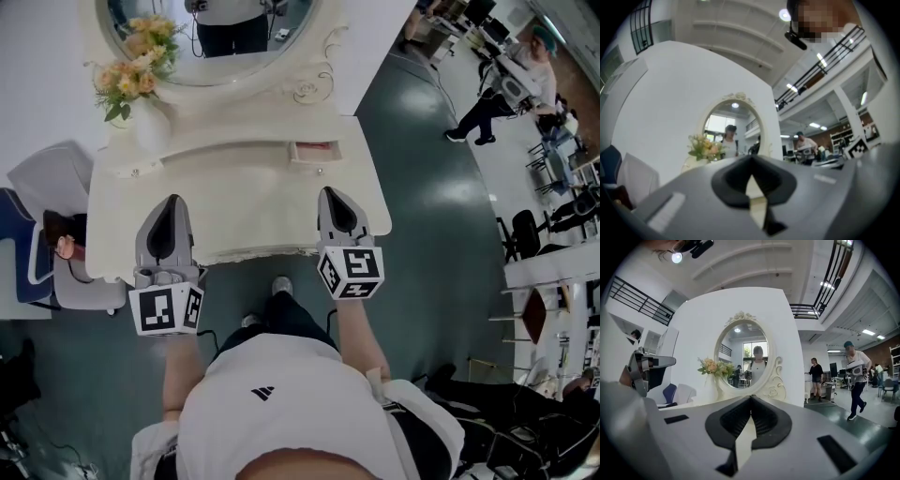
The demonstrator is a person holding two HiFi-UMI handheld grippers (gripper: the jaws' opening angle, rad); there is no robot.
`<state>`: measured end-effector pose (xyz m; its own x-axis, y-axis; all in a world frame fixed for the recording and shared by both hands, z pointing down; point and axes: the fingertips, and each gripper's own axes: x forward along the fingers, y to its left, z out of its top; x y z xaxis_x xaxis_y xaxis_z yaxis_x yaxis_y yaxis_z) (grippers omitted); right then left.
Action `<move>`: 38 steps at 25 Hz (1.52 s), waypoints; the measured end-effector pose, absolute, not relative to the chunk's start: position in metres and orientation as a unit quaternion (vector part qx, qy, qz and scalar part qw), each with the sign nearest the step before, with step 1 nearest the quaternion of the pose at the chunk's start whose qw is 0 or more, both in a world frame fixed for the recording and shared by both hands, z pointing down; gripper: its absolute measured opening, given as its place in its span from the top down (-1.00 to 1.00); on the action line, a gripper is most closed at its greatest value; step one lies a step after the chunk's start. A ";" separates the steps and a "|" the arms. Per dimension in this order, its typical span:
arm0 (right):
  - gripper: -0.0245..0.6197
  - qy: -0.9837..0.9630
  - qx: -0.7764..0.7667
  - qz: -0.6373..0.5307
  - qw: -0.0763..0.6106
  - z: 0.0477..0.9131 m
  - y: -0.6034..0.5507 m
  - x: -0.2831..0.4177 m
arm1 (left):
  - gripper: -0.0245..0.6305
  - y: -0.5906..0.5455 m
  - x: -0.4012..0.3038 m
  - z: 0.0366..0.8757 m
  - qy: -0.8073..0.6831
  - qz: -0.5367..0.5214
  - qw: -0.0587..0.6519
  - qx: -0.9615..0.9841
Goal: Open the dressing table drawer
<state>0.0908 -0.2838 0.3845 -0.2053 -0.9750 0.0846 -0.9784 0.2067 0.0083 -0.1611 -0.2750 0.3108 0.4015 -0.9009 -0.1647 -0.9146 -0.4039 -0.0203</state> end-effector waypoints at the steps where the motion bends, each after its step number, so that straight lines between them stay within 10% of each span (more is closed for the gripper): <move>1: 0.96 -0.777 0.628 0.019 0.033 0.380 -0.282 0.089 | 0.90 -0.274 -0.163 0.310 0.544 0.064 0.054 -0.835; 38: 0.96 -0.789 0.612 -0.044 -0.025 0.322 -0.225 0.068 | 0.90 -0.227 -0.183 0.311 0.557 0.065 0.057 -0.826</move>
